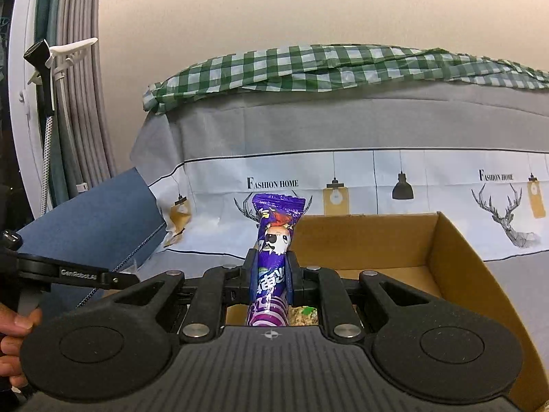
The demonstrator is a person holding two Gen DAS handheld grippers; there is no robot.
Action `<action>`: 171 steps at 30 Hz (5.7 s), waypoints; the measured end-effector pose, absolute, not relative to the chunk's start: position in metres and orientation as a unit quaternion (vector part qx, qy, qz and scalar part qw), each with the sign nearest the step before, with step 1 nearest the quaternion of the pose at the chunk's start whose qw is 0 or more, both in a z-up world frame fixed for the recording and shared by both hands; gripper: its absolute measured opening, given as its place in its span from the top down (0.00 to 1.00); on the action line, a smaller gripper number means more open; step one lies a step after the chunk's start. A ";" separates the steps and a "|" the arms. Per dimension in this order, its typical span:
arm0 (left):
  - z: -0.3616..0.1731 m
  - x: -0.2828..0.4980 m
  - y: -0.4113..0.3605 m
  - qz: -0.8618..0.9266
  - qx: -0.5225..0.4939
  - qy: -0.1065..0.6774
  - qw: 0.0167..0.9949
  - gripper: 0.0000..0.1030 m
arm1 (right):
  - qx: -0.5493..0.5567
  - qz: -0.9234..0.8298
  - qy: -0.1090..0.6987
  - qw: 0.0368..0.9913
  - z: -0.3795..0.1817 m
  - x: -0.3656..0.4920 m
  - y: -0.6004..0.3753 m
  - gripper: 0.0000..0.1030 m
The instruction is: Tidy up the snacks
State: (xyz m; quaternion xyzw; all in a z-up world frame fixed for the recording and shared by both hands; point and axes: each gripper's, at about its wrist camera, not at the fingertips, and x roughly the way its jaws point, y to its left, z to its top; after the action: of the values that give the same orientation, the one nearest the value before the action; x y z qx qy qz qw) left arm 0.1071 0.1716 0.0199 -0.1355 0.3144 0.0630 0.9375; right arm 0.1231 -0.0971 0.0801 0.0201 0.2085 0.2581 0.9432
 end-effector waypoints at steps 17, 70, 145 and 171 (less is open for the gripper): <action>0.055 0.118 0.111 -0.039 -0.202 0.181 0.962 0.50 | -0.016 0.232 0.187 0.955 0.086 0.132 -0.107 0.85; 0.006 -0.036 -0.008 0.000 -0.098 0.267 0.959 0.00 | 0.028 0.112 0.247 0.962 0.065 0.020 -0.203 0.01; 0.015 -0.031 0.000 -0.041 -0.072 0.235 0.968 0.00 | -0.055 0.106 0.249 0.961 0.056 0.019 -0.173 0.01; 0.017 -0.033 0.005 -0.049 -0.069 0.228 0.970 0.00 | -0.072 0.109 0.246 0.960 0.057 0.026 -0.187 0.01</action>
State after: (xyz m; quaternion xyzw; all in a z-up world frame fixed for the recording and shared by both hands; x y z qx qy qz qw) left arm -0.0333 0.0048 0.0174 -0.0694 0.2281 -0.0490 0.9699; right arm 0.0264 -0.1873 0.0569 -0.0721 0.2463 0.1089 0.9603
